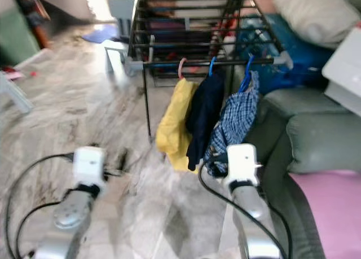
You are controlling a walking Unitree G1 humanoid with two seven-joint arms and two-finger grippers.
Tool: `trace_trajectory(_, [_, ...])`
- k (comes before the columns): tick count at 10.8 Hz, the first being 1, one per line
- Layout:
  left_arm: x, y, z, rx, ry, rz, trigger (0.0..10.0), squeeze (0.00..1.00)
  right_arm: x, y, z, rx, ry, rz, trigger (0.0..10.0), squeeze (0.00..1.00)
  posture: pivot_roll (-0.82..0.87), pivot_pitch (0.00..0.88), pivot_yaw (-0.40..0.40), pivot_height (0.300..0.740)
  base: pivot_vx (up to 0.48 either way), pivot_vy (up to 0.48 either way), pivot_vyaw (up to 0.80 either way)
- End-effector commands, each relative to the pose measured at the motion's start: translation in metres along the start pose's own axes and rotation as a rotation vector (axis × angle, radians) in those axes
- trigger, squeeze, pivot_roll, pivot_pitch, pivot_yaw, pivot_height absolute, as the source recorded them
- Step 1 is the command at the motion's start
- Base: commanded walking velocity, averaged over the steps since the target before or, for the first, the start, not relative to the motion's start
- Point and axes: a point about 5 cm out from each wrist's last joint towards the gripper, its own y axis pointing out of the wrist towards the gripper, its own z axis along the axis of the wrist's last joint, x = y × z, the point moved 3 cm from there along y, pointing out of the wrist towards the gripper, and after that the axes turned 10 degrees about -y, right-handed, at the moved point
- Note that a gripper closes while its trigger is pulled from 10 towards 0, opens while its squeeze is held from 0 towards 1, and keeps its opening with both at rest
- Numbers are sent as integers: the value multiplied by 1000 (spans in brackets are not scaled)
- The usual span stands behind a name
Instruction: Hang hanger
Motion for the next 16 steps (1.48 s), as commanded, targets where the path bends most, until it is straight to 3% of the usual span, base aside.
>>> trace_trajectory(1, [4, 0, -5, -15, 5, -4, 10000, 0, 4, 2, -1, -16, -6, -12, 10000, 0, -41, 120, 27, 740, 0, 480, 0])
trace_trajectory(2, [6, 6, -2, 0, 24, -10, 10000, 0, 0, 7, 2, -9, -54, -21, 10000, 0, -43, 119, 12, 740, 0, 0, 0])
trace_trajectory(4, [9, 16, 9, 46, 43, -22, 10000, 0, -5, 9, 8, 10, 6, 10, 10000, 0, -50, 128, -3, 740, 0, 0, 0])
trace_trajectory(8, [3, 38, 30, 94, 38, 9, 10000, 0, -9, 18, 10, 10, 2, 1, 10000, 0, -27, 120, 29, 740, 0, 0, 0])
trace_trajectory(11, [-12, 39, 45, 115, 65, 26, 10000, 0, -22, 11, 10, 31, -11, 22, 10000, 0, 9, 139, 65, 740, 0, 0, 0])
trace_trajectory(13, [-10, 38, 61, 133, 72, 10, 10000, 0, -30, 7, 11, 41, -15, 36, 10000, 0, 19, 145, 99, 740, 0, 0, 0])
trace_trajectory(16, [4, 42, 85, 157, 56, -67, 10000, 0, -25, 3, 8, 42, -40, -6, 10000, 0, -3, 155, 138, 740, 0, 0, 0])
